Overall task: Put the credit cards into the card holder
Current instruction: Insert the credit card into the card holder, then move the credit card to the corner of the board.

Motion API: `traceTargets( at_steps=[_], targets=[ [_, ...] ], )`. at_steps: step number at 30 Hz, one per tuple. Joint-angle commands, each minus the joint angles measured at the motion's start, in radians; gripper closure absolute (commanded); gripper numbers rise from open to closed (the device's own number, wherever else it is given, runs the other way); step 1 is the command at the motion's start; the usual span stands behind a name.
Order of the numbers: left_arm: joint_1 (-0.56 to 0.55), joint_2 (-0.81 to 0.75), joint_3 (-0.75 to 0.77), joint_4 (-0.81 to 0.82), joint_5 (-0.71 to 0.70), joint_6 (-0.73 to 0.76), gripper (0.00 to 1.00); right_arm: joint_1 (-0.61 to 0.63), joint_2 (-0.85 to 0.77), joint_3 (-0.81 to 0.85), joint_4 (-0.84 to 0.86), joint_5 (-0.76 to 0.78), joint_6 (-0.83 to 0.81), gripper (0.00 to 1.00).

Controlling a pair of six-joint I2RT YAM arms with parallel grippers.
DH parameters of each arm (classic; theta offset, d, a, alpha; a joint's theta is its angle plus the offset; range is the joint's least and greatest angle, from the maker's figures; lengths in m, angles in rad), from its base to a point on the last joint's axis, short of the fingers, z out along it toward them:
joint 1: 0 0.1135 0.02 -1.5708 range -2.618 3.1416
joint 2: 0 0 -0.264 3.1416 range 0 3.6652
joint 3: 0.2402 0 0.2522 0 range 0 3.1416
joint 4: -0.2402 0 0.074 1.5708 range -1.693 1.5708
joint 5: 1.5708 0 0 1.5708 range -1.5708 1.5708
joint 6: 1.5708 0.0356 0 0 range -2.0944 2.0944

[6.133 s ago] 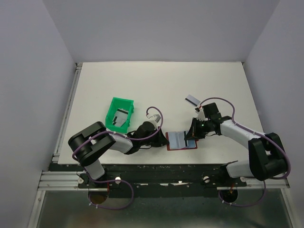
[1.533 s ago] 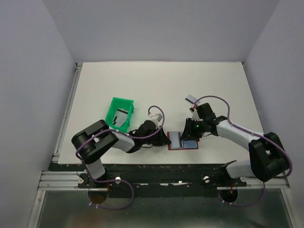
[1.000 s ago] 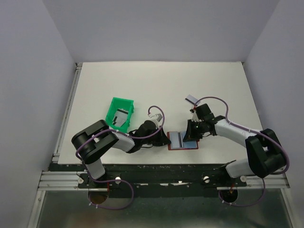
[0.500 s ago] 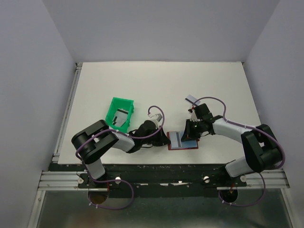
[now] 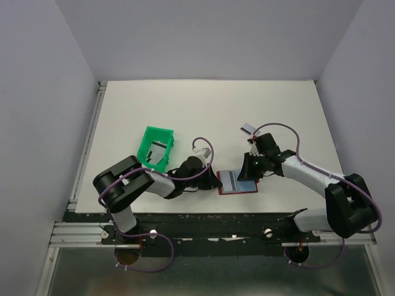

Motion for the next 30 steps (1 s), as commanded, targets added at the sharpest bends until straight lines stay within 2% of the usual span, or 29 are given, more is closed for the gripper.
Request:
traceTargets(
  at_steps=[1,6,12,17,20,25,27,30],
  targets=[
    [-0.002,0.007,-0.016,0.014,0.01,0.002,0.91,0.007,-0.076,0.049,-0.146,0.172,-0.006,0.87],
    [-0.002,-0.013,-0.019,-0.003,0.002,0.009,0.91,0.007,-0.102,0.035,-0.154,0.231,0.009,0.87],
    [-0.002,-0.059,-0.001,-0.061,-0.011,0.042,0.91,0.007,-0.056,0.003,-0.044,0.14,0.038,0.87],
    [-0.002,-0.11,0.021,-0.132,-0.027,0.075,0.88,0.007,-0.019,0.03,-0.12,0.267,0.061,0.86],
    [-0.002,-0.153,0.032,-0.178,-0.045,0.097,0.84,0.007,-0.053,0.061,-0.145,0.318,0.071,0.77],
    [-0.002,-0.23,0.072,-0.286,-0.076,0.152,0.76,0.004,-0.033,0.22,-0.208,0.453,0.052,0.52],
    [-0.003,-0.266,0.09,-0.34,-0.099,0.17,0.75,-0.011,0.017,0.309,-0.228,0.505,0.034,0.48],
    [0.0,-0.317,0.114,-0.435,-0.143,0.198,0.74,-0.066,0.121,0.471,-0.264,0.522,0.023,0.47]
  ],
)
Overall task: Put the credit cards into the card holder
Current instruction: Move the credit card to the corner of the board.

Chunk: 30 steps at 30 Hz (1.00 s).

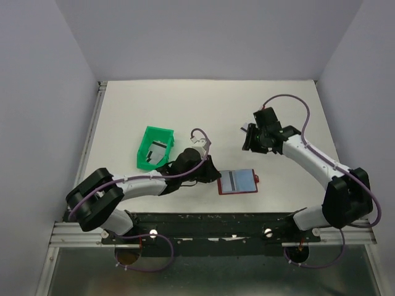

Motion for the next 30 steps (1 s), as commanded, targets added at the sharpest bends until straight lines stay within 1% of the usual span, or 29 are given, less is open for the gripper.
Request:
traceTargets(
  at_steps=[1,5,6,7,9,10,12,15,17,18,20,22,23,25,26,27,29,30],
  targets=[
    [0.003,-0.092,0.053,-0.181,-0.096,0.076,0.73,-0.079,0.135,0.215,-0.053,0.115,-0.024,0.47],
    [0.023,-0.138,0.068,-0.287,-0.136,0.092,0.68,-0.154,0.287,0.38,-0.058,0.098,-0.012,0.47],
    [0.031,-0.147,0.071,-0.298,-0.165,0.096,0.66,-0.169,0.315,0.419,-0.064,0.087,-0.008,0.48],
    [0.041,-0.153,0.076,-0.304,-0.17,0.106,0.65,-0.182,0.335,0.456,-0.071,0.08,-0.005,0.49],
    [0.061,-0.15,0.118,-0.321,-0.181,0.135,0.6,-0.192,0.328,0.462,-0.075,0.089,0.005,0.5],
    [0.074,-0.137,0.151,-0.334,-0.179,0.156,0.56,-0.192,0.299,0.439,-0.053,0.102,0.011,0.5],
    [0.098,-0.073,0.256,-0.373,-0.169,0.204,0.53,-0.192,0.21,0.358,-0.007,0.098,0.025,0.5],
    [0.118,0.09,0.477,-0.443,-0.12,0.271,0.5,-0.194,0.053,0.258,0.001,0.081,0.03,0.49],
    [0.121,0.214,0.658,-0.524,-0.107,0.325,0.48,-0.192,-0.04,0.203,-0.03,0.066,0.024,0.49],
    [0.121,0.286,0.783,-0.585,-0.103,0.346,0.46,-0.192,-0.091,0.177,-0.048,0.06,0.022,0.49],
    [0.121,0.424,0.99,-0.717,-0.106,0.382,0.38,-0.192,-0.192,0.125,-0.071,0.064,0.013,0.48],
    [0.12,0.544,1.163,-0.802,-0.11,0.408,0.3,-0.194,-0.296,0.08,-0.094,0.075,0.01,0.47],
    [0.12,0.592,1.227,-0.828,-0.112,0.42,0.29,-0.194,-0.356,0.066,-0.113,0.082,0.01,0.47],
    [0.121,0.69,1.348,-0.876,-0.112,0.432,0.28,-0.197,-0.448,0.043,-0.142,0.089,0.01,0.46],
    [0.121,0.721,1.404,-0.893,-0.104,0.435,0.29,-0.197,-0.488,0.036,-0.148,0.086,0.01,0.46],
    [0.121,0.753,1.454,-0.896,-0.087,0.437,0.33,-0.197,-0.53,0.029,-0.156,0.083,0.01,0.46],
    [0.121,0.8,1.51,-0.87,-0.058,0.442,0.37,-0.198,-0.588,0.022,-0.165,0.063,0.007,0.46],
    [0.121,0.822,1.533,-0.858,-0.044,0.443,0.42,-0.198,-0.611,0.02,-0.171,0.056,0.001,0.46]
  ],
)
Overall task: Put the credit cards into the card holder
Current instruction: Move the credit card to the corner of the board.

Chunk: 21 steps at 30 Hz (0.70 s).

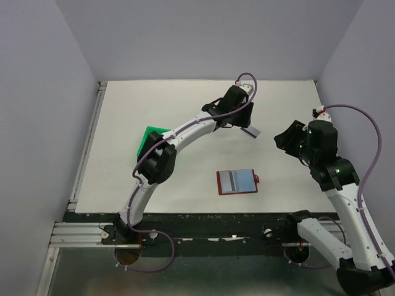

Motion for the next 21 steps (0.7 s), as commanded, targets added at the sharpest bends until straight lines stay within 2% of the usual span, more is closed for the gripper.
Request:
traceTargets(
  at_steps=[1,4,8,12,18,21],
  targets=[
    [-0.002,0.106,0.15,-0.078,0.083,0.047,0.46,-0.003,-0.098,-0.023,-0.068,-0.011,-0.013,0.46],
    [0.003,0.185,0.245,-0.059,0.136,0.033,0.54,-0.003,-0.124,-0.023,-0.099,-0.014,-0.022,0.46],
    [0.015,0.27,0.325,0.012,0.227,-0.016,0.54,-0.003,-0.139,-0.043,-0.11,-0.024,-0.026,0.46],
    [0.032,0.342,0.375,0.079,0.291,-0.115,0.54,-0.005,-0.159,-0.055,-0.12,-0.021,-0.029,0.46],
    [0.043,0.413,0.42,0.112,0.308,-0.252,0.55,-0.002,-0.169,-0.051,-0.13,-0.021,-0.036,0.46],
    [0.069,0.457,0.426,0.145,0.342,-0.391,0.6,-0.003,-0.167,-0.047,-0.133,-0.026,-0.034,0.46]
  ],
)
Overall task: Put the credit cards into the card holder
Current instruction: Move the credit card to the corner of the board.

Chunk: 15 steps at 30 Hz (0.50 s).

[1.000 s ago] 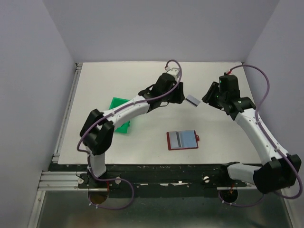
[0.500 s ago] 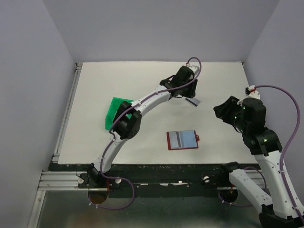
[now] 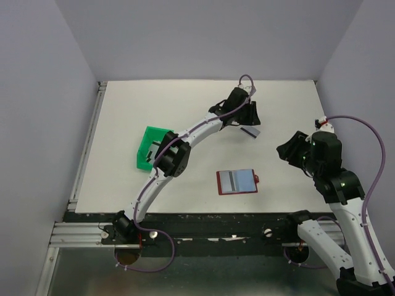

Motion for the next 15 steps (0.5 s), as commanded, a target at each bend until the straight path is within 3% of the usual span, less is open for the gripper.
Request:
traceTargets(
  at_steps=[1,4,15],
  targets=[
    [0.036,0.075,0.039,0.071,0.087,-0.253,0.63,-0.003,-0.008,0.003,-0.03,-0.019,-0.021,0.46],
    [0.046,0.103,0.056,0.077,0.097,-0.325,0.67,-0.002,-0.003,0.006,-0.03,-0.019,-0.024,0.46],
    [0.035,0.126,0.075,-0.007,-0.005,-0.364,0.67,-0.002,0.028,0.017,-0.025,-0.021,-0.033,0.46]
  ],
)
